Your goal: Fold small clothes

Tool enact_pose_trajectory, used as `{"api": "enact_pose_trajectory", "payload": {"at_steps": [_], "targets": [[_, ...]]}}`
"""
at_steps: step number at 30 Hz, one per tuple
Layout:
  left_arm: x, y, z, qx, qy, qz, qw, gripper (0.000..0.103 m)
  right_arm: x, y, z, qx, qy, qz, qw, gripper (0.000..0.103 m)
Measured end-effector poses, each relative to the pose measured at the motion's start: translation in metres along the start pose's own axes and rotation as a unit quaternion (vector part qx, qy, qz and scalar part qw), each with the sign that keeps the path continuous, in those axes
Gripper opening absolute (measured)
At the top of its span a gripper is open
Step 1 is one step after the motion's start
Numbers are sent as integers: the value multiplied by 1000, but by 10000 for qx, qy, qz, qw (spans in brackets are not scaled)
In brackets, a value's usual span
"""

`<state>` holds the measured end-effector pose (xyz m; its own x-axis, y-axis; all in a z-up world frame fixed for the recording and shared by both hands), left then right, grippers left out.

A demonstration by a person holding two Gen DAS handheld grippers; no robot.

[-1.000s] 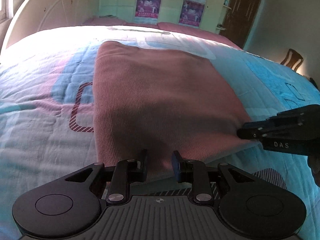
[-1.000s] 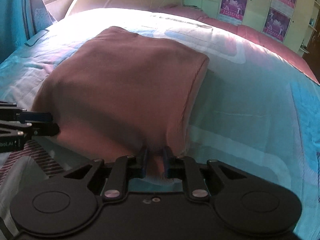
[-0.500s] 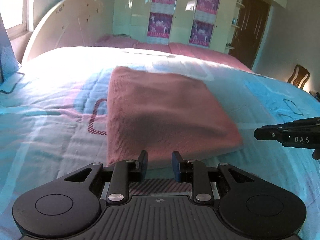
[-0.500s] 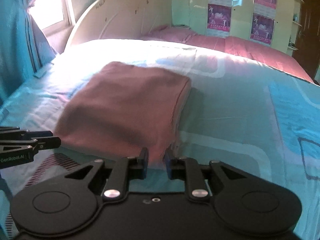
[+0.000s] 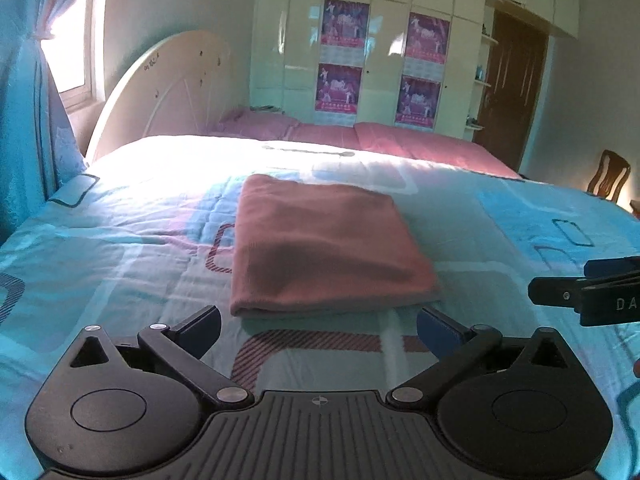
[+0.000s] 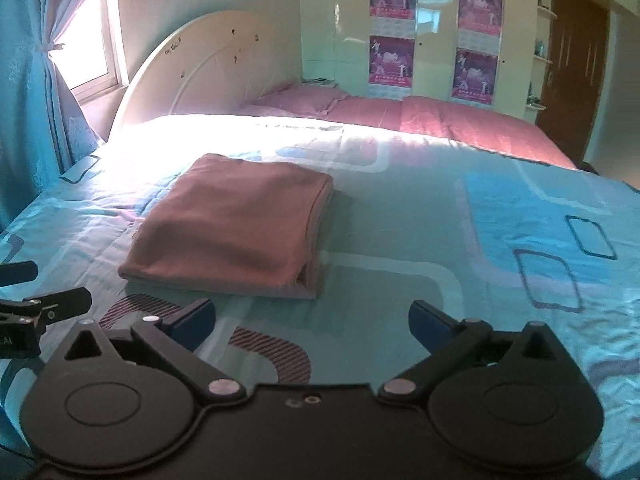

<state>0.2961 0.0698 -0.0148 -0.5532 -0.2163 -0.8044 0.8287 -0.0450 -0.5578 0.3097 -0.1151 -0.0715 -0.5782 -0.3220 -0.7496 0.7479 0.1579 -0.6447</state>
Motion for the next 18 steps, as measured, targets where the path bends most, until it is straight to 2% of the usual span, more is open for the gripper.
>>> {"api": "enact_pose_trajectory", "payload": {"at_steps": [11, 18], "targets": [[8, -87, 13, 23, 26, 481, 9988, 103, 14, -74, -14, 44, -120, 353, 9993, 102], [20, -115, 15, 52, 22, 594, 9982, 103, 24, -101, -14, 74, -16, 489, 9988, 102]]}}
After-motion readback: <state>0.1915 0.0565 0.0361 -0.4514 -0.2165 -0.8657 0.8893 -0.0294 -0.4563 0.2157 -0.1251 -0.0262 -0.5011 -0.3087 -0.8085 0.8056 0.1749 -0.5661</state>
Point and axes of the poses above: each gripper's, at about its wrist camera, not at the fingertips, and y roughly the way its jaws point, z to its right, x to its underside, the point moved 1 cm from there along y, roughly the way its jaws point, and after that the axes turned 10 degrees about -y, right-handed, at the moved point
